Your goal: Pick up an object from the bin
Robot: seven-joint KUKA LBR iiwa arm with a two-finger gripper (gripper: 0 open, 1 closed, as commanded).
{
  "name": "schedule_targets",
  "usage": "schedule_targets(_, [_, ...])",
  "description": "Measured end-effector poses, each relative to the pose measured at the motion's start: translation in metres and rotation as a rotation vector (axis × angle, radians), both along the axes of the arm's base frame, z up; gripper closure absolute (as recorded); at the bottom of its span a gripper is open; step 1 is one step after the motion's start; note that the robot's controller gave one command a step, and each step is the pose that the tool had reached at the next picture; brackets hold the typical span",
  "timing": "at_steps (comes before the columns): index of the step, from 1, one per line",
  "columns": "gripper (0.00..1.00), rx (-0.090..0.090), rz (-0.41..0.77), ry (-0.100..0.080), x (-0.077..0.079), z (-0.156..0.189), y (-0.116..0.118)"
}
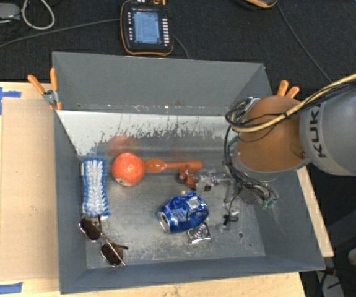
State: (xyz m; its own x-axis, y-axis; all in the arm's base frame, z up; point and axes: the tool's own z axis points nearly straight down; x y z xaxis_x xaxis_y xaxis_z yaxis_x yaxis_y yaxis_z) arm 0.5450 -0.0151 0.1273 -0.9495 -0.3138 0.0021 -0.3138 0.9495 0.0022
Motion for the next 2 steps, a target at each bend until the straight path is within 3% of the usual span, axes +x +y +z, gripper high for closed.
schedule_targets(1, [0.0, 0.004, 0.025, -0.001, -0.004, 0.014, 0.082])
schedule_targets(2, [0.0, -0.004, 0.083, 0.002, 0.006, -0.012, 0.035])
